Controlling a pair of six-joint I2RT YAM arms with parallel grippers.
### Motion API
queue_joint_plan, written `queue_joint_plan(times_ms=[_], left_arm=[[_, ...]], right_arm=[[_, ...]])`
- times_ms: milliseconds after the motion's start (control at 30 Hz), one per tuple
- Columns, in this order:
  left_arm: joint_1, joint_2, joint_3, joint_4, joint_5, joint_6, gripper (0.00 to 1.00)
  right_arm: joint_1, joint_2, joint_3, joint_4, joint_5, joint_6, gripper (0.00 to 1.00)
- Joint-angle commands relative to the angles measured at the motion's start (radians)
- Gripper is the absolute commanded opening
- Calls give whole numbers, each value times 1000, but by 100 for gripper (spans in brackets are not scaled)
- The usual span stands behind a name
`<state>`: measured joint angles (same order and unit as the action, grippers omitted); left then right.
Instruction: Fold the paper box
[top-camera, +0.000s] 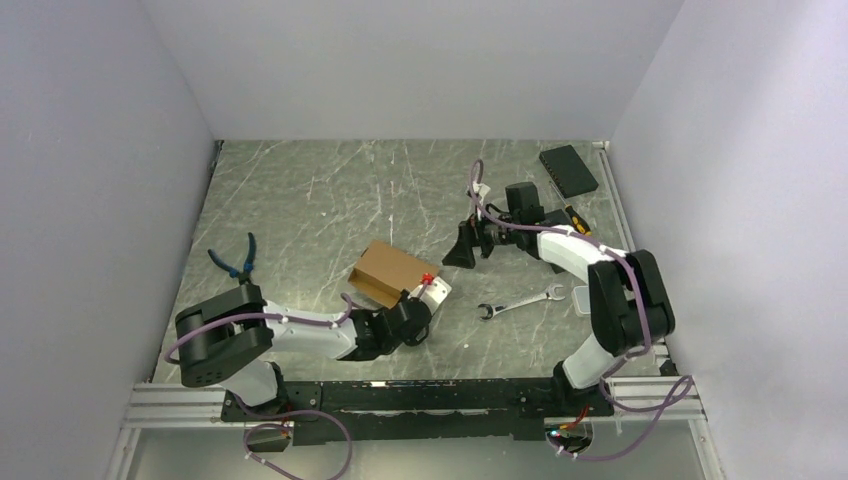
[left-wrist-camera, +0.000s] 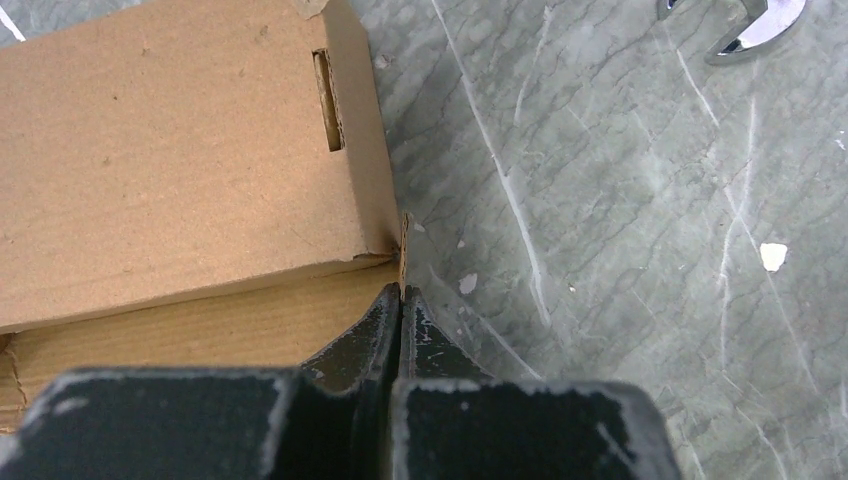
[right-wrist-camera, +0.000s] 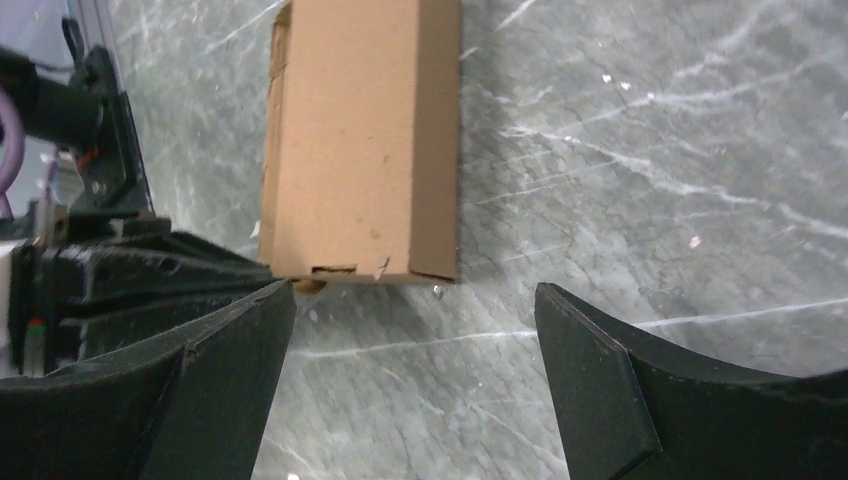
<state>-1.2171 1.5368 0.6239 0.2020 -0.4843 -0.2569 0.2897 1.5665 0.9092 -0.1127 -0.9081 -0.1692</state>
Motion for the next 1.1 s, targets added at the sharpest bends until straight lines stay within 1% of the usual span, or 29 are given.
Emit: queue_joint_plan(times_ms=[0, 200, 433, 567, 633, 733, 900, 1067], left_arm=[[-2, -32, -17, 16, -18, -19, 2], [-2, -51, -33, 30, -8, -21, 2], [-2, -68, -53, 45, 4, -28, 2], [-1, -77, -60, 48, 5, -31, 1], [-1, -85, -65, 51, 6, -34, 1], [-1, -103, -77, 53, 5, -47, 1], [8, -145, -125, 81, 11, -87, 1], [19, -178, -159, 109, 24, -110, 1]], right_arm=[[19, 85, 3, 172, 46, 255, 93], [45, 186, 26, 200, 0, 323, 90], [70, 280, 65, 168, -39, 338, 81], [72, 303, 71, 152, -29, 336, 75], [72, 315, 77, 133, -14, 325, 68], [72, 321, 81, 118, 10, 314, 61], [70, 331, 87, 85, 47, 306, 58], [72, 331, 88, 84, 47, 304, 56]])
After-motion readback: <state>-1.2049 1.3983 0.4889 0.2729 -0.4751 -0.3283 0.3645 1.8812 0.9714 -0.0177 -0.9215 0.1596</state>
